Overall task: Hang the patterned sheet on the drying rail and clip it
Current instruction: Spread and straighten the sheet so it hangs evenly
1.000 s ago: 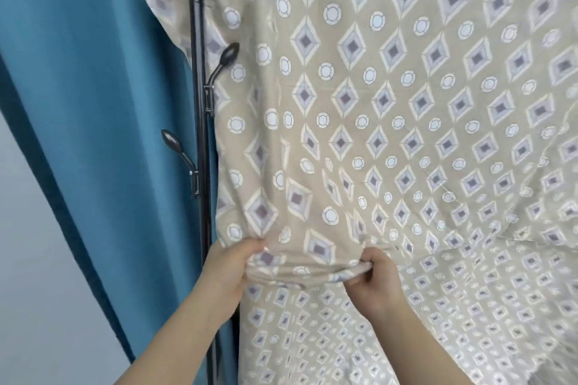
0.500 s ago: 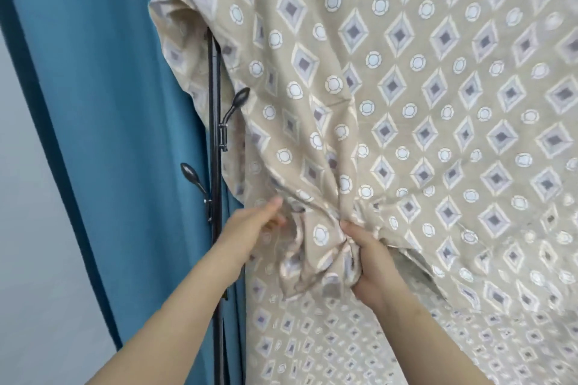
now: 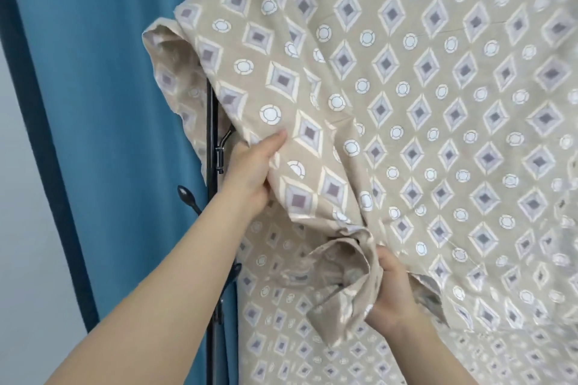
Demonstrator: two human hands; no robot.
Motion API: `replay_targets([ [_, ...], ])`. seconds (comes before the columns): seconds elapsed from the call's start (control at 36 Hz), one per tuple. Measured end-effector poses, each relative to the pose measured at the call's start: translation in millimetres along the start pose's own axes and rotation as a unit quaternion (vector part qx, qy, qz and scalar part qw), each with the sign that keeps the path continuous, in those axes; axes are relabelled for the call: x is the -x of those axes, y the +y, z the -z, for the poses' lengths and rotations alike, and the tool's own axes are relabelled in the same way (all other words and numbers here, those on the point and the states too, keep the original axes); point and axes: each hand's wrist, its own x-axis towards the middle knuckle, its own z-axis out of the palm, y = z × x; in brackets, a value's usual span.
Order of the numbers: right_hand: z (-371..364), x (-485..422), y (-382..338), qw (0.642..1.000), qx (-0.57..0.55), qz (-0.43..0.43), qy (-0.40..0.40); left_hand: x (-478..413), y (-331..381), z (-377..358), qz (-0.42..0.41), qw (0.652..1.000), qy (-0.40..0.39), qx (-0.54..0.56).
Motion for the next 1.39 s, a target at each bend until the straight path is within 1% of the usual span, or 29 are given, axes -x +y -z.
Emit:
replay_targets([
  [0.06,2,-1,9,0.997,0.042,-0.046,0.035,5,-1,14,-0.003,1.000,0.005,0.016],
  [0.14,3,-3,25,0.988,0.056,-0.103,0.101,10,-9,43,0.005,1.000,0.023,0.018],
  [0.19,6,-5,35,0.984,0.043,-0.121,0.127,17,-17,64,-0.005,0.999,0.041,-0.030],
  [0.25,10,-4,43,0.981,0.026,-0.138,0.134,26,-24,87,-0.007,0.995,0.029,-0.094],
  [0.31,18,-4,52,0.978,0.009,-0.139,0.152,39,-31,108,0.022,0.986,0.003,-0.165],
  [0.39,33,-4,68,0.972,0.009,-0.133,0.194,56,-45,138,0.102,0.955,-0.018,-0.277],
  [0.44,48,-5,83,0.961,0.026,-0.150,0.229,67,-55,155,0.137,0.953,-0.014,-0.270],
  [0.47,54,-4,90,0.957,0.037,-0.155,0.244,72,-59,163,0.144,0.961,-0.006,-0.237],
  [0.56,72,-4,105,0.946,0.070,-0.159,0.274,83,-67,176,0.141,0.979,0.069,-0.128],
  [0.58,74,-4,108,0.944,0.087,-0.156,0.279,86,-71,180,0.133,0.978,0.092,-0.132],
  [0.64,76,-5,111,0.938,0.123,-0.145,0.291,92,-78,187,0.112,0.964,0.101,-0.217],
  [0.69,76,-7,114,0.937,0.129,-0.132,0.296,97,-84,197,0.096,0.935,0.095,-0.328],
  [0.75,74,-7,116,0.936,0.134,-0.113,0.304,101,-91,209,0.102,0.901,0.079,-0.413],
  [0.81,69,-5,118,0.930,0.145,-0.100,0.323,105,-97,220,0.109,0.871,0.061,-0.475],
  [0.83,69,-6,120,0.927,0.153,-0.094,0.330,106,-100,224,0.108,0.863,0.061,-0.490],
  [0.92,71,-6,125,0.922,0.174,-0.089,0.334,105,-107,238,0.109,0.863,0.067,-0.489],
  [0.97,75,-5,129,0.919,0.182,-0.086,0.339,106,-112,249,0.118,0.877,0.097,-0.456],
  [1.0,77,-5,131,0.918,0.185,-0.085,0.341,109,-115,254,0.109,0.884,0.120,-0.438],
  [1.06,82,-4,135,0.913,0.193,-0.085,0.348,115,-121,261,0.075,0.886,0.152,-0.432],
  [1.11,87,-4,140,0.910,0.191,-0.085,0.358,124,-126,264,0.051,0.890,0.166,-0.422],
  [1.14,90,-3,143,0.908,0.189,-0.084,0.364,130,-128,265,0.058,0.890,0.163,-0.422],
  [1.17,93,-2,146,0.906,0.189,-0.084,0.370,135,-131,269,0.071,0.883,0.153,-0.438],
  [1.19,96,-1,148,0.902,0.189,-0.085,0.378,139,-134,272,0.091,0.862,0.140,-0.479],
  [1.25,103,0,154,0.896,0.191,-0.088,0.391,146,-141,280,0.139,0.797,0.108,-0.578],
  [1.31,111,1,161,0.891,0.191,-0.097,0.400,149,-151,291,0.179,0.757,0.096,-0.621],
  [1.33,115,2,165,0.888,0.193,-0.102,0.405,149,-157,298,0.194,0.741,0.102,-0.635],
  [1.39,123,4,174,0.879,0.198,-0.109,0.419,148,-170,313,0.236,0.725,0.133,-0.633],
])
